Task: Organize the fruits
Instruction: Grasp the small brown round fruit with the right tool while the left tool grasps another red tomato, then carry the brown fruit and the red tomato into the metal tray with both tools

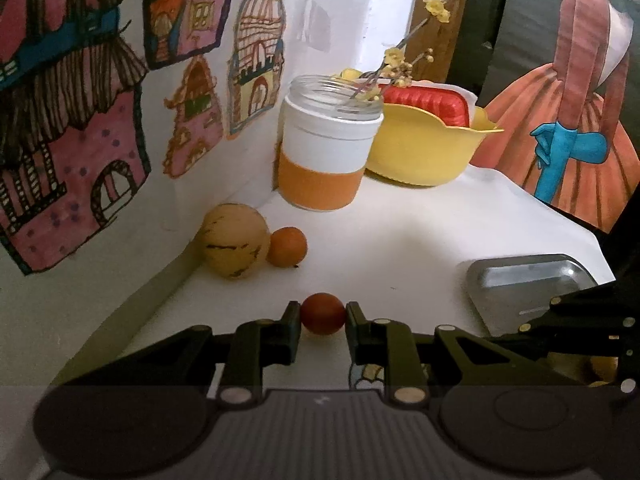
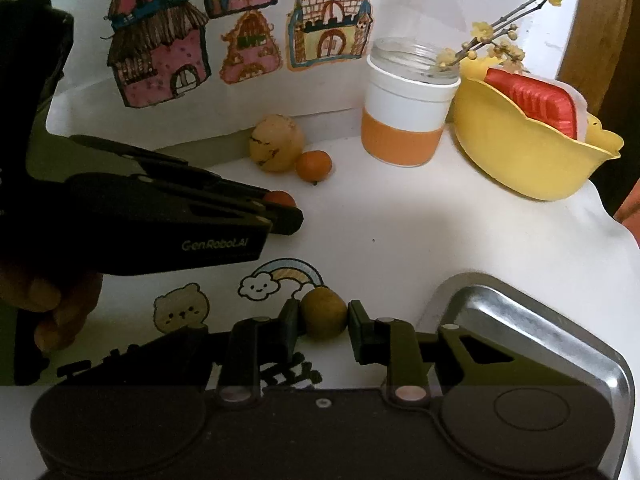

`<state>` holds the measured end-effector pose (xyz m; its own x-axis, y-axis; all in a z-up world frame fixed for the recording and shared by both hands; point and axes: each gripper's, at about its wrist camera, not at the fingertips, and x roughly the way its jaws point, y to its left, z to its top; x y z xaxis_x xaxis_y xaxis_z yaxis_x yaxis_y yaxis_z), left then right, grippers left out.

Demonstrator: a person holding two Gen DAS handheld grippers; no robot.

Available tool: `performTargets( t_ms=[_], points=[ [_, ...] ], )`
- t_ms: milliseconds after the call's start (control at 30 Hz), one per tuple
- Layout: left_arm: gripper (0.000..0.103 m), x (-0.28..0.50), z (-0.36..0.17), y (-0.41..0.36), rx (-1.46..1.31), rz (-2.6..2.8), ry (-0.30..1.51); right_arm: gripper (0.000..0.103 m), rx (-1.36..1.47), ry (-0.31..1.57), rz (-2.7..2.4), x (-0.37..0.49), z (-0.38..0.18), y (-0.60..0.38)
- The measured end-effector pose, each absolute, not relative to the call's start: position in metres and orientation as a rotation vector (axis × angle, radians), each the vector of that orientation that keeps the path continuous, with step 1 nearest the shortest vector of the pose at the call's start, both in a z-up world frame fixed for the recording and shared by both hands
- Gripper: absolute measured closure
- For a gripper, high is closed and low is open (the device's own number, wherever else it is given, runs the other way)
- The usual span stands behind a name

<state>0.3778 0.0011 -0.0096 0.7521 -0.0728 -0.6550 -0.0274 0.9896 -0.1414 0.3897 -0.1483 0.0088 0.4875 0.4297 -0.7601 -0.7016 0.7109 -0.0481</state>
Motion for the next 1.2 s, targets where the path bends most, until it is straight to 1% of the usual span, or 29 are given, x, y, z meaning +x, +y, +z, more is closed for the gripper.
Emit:
performTargets(
  t_ms=[733, 1200],
  points=[
    [0.077, 0.353, 0.01, -0.049, -0.121, -0.106, 0.696, 0.075, -0.316, 0.729, 0.626, 0.352, 0.049, -0.205],
    [0.077, 0.343, 0.019, -0.101, -0.123, -0.183, 0.69, 0.075, -0.275, 0.715, 0.521, 0.334, 0.054, -0.268]
  ],
)
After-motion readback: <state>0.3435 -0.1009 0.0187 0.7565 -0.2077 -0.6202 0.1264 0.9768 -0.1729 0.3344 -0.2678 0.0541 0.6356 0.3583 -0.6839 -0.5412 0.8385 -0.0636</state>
